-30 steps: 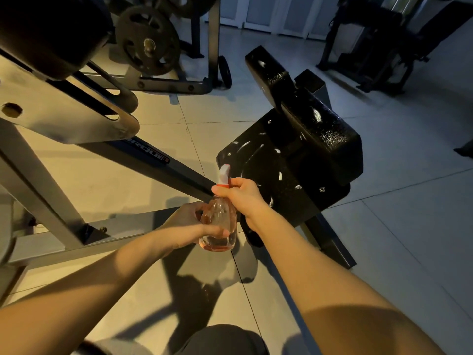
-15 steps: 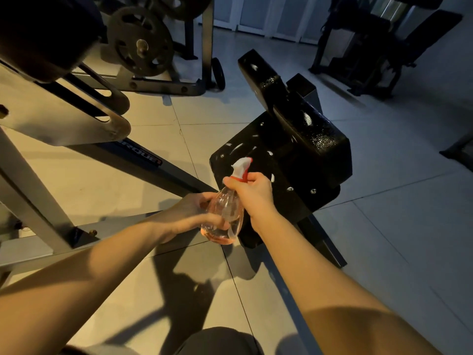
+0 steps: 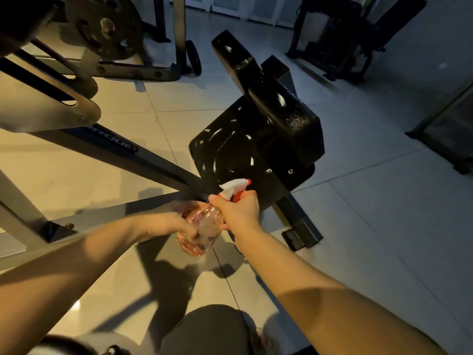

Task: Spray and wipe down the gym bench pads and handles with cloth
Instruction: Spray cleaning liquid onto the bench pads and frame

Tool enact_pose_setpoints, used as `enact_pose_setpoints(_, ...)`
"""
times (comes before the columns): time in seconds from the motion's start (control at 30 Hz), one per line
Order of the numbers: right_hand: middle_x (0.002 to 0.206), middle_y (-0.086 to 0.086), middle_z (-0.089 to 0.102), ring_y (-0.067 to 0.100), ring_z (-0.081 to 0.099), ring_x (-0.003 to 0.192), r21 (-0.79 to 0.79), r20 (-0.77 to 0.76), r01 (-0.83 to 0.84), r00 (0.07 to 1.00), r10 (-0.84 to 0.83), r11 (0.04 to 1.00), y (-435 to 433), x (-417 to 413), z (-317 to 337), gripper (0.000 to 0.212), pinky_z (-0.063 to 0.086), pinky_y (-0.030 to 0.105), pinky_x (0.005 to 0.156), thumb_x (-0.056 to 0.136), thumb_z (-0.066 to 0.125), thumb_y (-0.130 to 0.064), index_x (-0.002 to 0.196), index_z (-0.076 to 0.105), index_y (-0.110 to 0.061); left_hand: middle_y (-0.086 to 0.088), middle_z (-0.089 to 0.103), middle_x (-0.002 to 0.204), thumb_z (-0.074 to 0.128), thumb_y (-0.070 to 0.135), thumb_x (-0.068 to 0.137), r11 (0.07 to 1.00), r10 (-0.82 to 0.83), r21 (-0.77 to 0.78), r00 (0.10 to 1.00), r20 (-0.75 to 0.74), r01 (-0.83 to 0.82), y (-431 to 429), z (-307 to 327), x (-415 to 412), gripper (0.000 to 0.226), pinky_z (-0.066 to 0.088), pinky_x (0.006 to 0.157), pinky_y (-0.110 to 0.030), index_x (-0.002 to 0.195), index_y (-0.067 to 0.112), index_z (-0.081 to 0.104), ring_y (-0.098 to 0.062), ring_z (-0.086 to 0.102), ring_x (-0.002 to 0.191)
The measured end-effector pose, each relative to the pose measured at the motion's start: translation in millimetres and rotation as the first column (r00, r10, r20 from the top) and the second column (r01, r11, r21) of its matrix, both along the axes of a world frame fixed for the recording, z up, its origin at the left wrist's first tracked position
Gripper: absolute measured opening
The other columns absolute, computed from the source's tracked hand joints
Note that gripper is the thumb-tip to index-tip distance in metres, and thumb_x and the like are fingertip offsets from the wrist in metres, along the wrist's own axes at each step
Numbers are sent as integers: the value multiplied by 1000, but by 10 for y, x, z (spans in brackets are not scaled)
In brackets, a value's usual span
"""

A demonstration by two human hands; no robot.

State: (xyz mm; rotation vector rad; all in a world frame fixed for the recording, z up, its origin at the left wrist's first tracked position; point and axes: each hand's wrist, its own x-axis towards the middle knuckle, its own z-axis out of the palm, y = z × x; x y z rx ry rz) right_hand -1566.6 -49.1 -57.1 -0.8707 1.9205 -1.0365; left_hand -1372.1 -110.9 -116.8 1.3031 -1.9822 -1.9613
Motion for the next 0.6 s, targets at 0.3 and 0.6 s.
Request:
enact_pose_setpoints(0.3, 117, 10, 68, 28, 71, 102, 190, 286, -21, 958, -35, 982, 62, 2, -111, 69, 61, 32, 55, 74, 91, -30, 131, 55, -15, 7, 75, 114, 77, 40, 62, 993, -104, -64, 994, -19, 103, 360, 401, 46, 68, 49, 108, -37, 128, 35, 60, -12, 69, 111)
enact_pose_setpoints(0.6, 116, 12, 70, 24, 73, 98, 234, 355, -149, 933, 58, 961, 91, 258, -251, 61, 62, 35, 57, 79, 88, -26, 129, 56, -13, 3, 74, 117, 78, 28, 81, 997, -61, -44, 998, 10, 62, 431, 307, 392, 52, 58, 93, -30, 131, 28, 64, -18, 70, 111)
